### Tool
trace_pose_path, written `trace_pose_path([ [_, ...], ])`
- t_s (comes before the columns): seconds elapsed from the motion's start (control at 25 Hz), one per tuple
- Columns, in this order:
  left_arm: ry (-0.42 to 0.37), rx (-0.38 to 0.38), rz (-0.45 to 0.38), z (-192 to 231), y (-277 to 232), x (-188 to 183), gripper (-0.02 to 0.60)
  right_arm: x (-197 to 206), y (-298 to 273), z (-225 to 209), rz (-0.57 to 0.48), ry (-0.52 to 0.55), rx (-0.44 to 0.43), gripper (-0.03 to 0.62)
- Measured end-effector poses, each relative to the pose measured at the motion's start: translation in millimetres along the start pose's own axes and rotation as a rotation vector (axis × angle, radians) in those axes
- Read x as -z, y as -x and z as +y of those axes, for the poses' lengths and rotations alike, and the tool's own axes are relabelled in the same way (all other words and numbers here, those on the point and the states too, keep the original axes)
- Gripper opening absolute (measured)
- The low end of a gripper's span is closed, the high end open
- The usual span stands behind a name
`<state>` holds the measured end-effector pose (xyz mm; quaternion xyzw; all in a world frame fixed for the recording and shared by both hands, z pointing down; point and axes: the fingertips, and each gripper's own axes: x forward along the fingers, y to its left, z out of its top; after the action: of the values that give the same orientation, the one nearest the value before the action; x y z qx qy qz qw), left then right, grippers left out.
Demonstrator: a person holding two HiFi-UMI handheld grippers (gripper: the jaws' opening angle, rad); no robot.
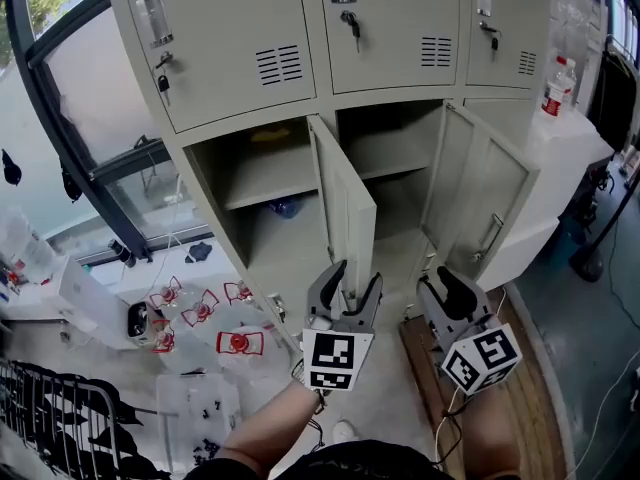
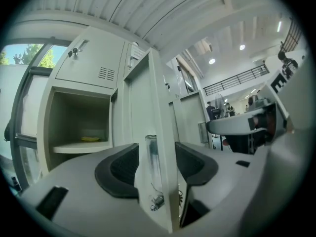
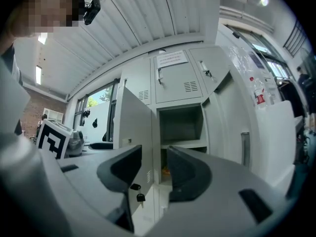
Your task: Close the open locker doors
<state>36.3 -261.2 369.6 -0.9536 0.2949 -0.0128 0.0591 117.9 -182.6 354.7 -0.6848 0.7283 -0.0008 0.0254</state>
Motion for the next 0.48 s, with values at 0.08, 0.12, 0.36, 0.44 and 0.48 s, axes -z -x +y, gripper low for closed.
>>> trace_pose_path([
  [0.08,-0.004,-0.025,0.005,9,10,1,0.222,0,-8,11,-0.001,0.003,-0.028,0.147],
  [0.12,-0.006,-0.039,0.006,14,15,2,0.214,1,-11,16,-0.001,0.002,-0.040,0.147],
  [0.36,-0.009,-0.133,0.011,48,44,5,0.158,0,-29,46,-0.006,-0.003,-0.101,0.147],
  [0.44,-0.008,-0.162,0.013,60,52,7,0.136,-1,-35,55,-0.007,-0.001,-0.119,0.147],
  [0.48,-0.004,-0.176,0.014,66,55,7,0.124,-1,-37,59,-0.007,0.001,-0.128,0.147],
])
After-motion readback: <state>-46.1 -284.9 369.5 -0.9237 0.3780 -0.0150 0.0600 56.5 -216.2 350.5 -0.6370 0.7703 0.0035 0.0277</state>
